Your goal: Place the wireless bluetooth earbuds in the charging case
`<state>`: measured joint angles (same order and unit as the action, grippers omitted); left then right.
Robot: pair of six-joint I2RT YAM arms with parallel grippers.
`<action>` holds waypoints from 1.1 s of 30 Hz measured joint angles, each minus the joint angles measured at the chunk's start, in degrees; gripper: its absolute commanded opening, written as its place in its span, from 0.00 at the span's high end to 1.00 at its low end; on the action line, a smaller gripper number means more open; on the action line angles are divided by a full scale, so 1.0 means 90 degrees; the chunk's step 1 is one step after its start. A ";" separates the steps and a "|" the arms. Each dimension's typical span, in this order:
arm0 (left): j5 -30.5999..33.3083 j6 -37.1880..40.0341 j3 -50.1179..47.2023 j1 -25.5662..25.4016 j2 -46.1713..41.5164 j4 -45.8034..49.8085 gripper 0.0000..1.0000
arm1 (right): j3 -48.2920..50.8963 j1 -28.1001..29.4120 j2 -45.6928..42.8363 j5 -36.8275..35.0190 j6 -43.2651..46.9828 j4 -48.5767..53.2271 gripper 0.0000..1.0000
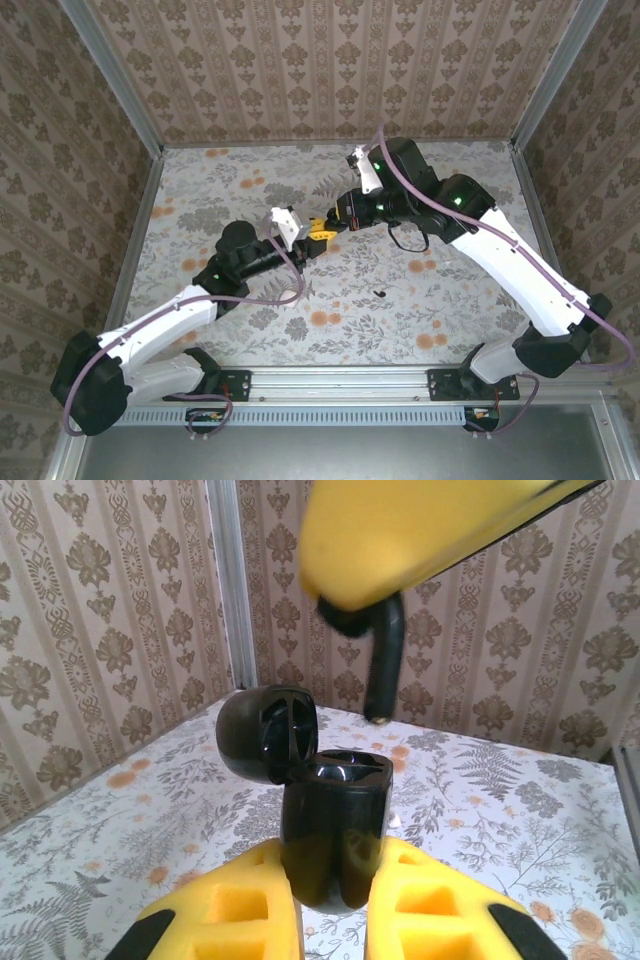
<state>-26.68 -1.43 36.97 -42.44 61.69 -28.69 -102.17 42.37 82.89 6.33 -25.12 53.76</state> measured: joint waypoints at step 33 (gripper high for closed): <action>-0.2018 -0.1418 -0.0002 0.0435 0.0000 -0.0724 1.00 | 0.0376 -0.0053 -0.0542 0.1149 0.2225 -0.0376 0.92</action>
<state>-44.84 -14.20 36.95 -38.52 61.69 -35.20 -98.78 41.89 78.02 16.67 -5.10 50.37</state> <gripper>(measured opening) 0.148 0.077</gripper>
